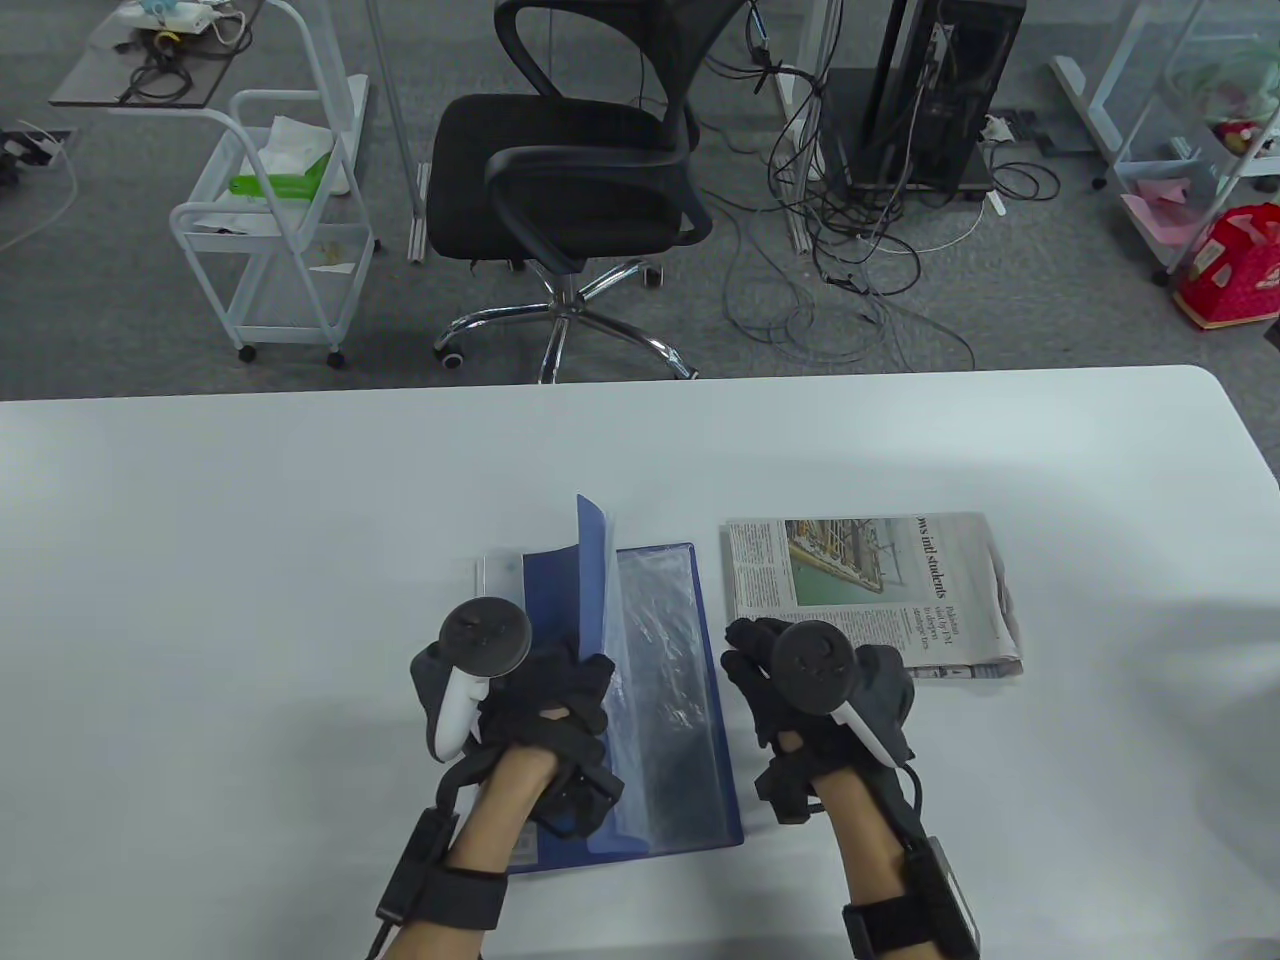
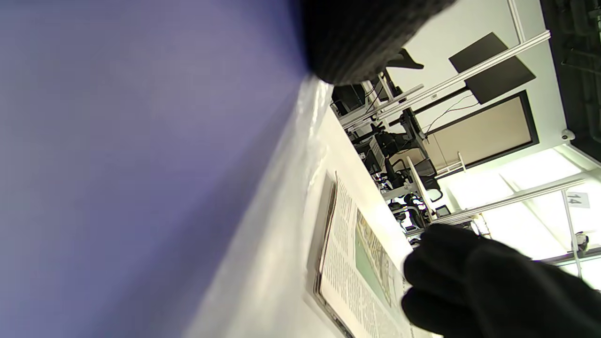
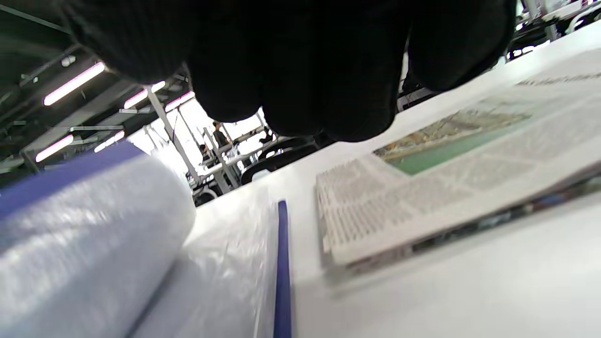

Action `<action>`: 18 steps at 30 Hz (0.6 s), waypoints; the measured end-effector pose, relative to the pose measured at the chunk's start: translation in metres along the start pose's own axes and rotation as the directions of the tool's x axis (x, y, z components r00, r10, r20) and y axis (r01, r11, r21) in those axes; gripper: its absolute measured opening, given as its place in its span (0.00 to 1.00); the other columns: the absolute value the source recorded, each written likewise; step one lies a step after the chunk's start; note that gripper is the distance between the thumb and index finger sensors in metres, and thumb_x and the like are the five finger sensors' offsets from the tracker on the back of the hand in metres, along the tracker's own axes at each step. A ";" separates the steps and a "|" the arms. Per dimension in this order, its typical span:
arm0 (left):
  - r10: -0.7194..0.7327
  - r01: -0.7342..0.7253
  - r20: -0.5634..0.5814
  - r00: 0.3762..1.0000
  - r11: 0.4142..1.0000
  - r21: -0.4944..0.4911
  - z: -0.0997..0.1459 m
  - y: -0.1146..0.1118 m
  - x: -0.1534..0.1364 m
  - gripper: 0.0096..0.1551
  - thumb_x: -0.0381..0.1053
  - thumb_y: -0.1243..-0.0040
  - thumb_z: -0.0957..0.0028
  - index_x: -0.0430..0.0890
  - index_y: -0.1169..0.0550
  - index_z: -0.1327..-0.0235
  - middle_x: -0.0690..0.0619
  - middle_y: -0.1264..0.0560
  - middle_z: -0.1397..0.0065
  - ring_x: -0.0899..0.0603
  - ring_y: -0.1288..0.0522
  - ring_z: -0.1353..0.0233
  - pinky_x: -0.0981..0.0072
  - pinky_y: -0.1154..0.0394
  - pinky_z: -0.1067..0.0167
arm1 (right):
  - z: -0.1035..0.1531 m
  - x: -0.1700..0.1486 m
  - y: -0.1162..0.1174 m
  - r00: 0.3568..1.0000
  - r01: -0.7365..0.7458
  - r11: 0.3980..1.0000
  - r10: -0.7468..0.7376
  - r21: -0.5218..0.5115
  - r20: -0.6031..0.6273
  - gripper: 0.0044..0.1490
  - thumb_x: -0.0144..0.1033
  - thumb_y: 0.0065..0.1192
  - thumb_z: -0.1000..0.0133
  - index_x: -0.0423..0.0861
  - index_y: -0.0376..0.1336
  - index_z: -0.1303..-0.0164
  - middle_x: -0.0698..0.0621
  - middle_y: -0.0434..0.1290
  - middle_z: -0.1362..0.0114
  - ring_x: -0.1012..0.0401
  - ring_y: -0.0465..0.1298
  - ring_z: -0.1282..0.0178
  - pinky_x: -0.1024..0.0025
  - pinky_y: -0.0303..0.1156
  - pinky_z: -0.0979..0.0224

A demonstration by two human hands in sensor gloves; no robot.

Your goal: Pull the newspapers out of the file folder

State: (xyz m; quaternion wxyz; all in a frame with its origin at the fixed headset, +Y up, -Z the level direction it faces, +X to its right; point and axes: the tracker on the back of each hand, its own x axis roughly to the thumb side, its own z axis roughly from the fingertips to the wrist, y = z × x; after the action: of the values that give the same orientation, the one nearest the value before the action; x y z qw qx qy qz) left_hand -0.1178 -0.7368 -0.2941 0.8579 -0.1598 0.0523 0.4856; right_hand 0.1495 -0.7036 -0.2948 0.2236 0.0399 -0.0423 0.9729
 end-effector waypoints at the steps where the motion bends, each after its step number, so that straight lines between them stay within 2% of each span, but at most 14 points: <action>1: 0.000 0.000 0.004 1.000 1.000 -0.014 -0.003 -0.005 0.000 0.26 0.46 0.39 0.46 0.35 0.20 0.39 0.42 0.12 0.47 0.41 0.06 0.64 0.56 0.11 0.69 | 0.000 -0.003 -0.003 1.000 0.004 1.000 -0.004 -0.015 -0.004 0.32 0.53 0.61 0.54 0.53 0.72 0.42 0.47 0.79 0.33 0.46 0.82 0.36 0.41 0.73 0.37; 5: 0.045 -0.047 -0.023 0.999 0.996 -0.078 -0.009 -0.026 -0.002 0.33 0.54 0.39 0.45 0.35 0.22 0.34 0.37 0.15 0.39 0.33 0.08 0.49 0.49 0.12 0.58 | 0.000 -0.010 -0.013 1.000 0.006 0.998 -0.008 -0.062 -0.025 0.32 0.53 0.61 0.54 0.53 0.72 0.42 0.47 0.79 0.32 0.46 0.81 0.36 0.40 0.72 0.36; 7: -0.064 0.065 0.017 0.998 0.996 -0.062 -0.007 -0.033 0.000 0.40 0.63 0.45 0.46 0.35 0.23 0.33 0.37 0.16 0.37 0.36 0.09 0.48 0.53 0.11 0.56 | 0.000 -0.011 -0.014 1.000 0.007 0.998 -0.009 -0.070 -0.029 0.32 0.53 0.61 0.54 0.53 0.72 0.42 0.47 0.79 0.32 0.46 0.81 0.36 0.40 0.72 0.36; 9: -0.202 0.202 -0.017 0.979 0.979 0.013 0.002 -0.040 0.003 0.35 0.56 0.46 0.45 0.34 0.22 0.33 0.35 0.16 0.37 0.34 0.10 0.46 0.51 0.12 0.55 | 0.000 -0.011 -0.015 1.000 0.003 0.998 -0.006 -0.070 -0.031 0.32 0.53 0.61 0.54 0.53 0.72 0.41 0.47 0.79 0.32 0.46 0.81 0.36 0.40 0.72 0.36; 11: -0.250 0.250 0.024 0.968 0.968 0.003 0.006 -0.042 0.006 0.35 0.56 0.46 0.45 0.34 0.23 0.33 0.34 0.17 0.36 0.33 0.11 0.45 0.50 0.13 0.54 | 0.000 -0.011 -0.015 1.000 0.000 0.998 -0.002 -0.069 -0.030 0.32 0.53 0.61 0.54 0.53 0.72 0.41 0.47 0.79 0.32 0.46 0.81 0.36 0.40 0.72 0.36; 14: -0.209 0.217 0.100 0.973 0.973 -0.081 0.016 -0.036 0.015 0.37 0.55 0.45 0.46 0.33 0.23 0.30 0.29 0.20 0.32 0.24 0.16 0.39 0.38 0.19 0.49 | 0.000 -0.011 -0.016 1.000 -0.001 0.997 -0.001 -0.074 -0.030 0.32 0.53 0.61 0.54 0.53 0.72 0.41 0.47 0.79 0.32 0.46 0.81 0.36 0.40 0.72 0.36; 18: -0.192 0.205 0.180 0.965 0.977 -0.055 0.031 -0.010 0.025 0.38 0.55 0.43 0.46 0.34 0.22 0.28 0.28 0.24 0.27 0.18 0.24 0.33 0.30 0.27 0.43 | 0.002 -0.010 -0.019 1.000 -0.012 0.995 0.010 -0.102 -0.017 0.32 0.53 0.61 0.54 0.53 0.71 0.41 0.47 0.78 0.31 0.45 0.80 0.35 0.40 0.71 0.35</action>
State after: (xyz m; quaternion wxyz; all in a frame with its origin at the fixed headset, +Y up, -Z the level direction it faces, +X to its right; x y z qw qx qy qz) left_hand -0.0979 -0.7111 -0.2682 0.8971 -0.1525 -0.0569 0.4108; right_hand 0.1668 -0.6914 -0.2927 0.2204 0.0201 -0.0903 0.9710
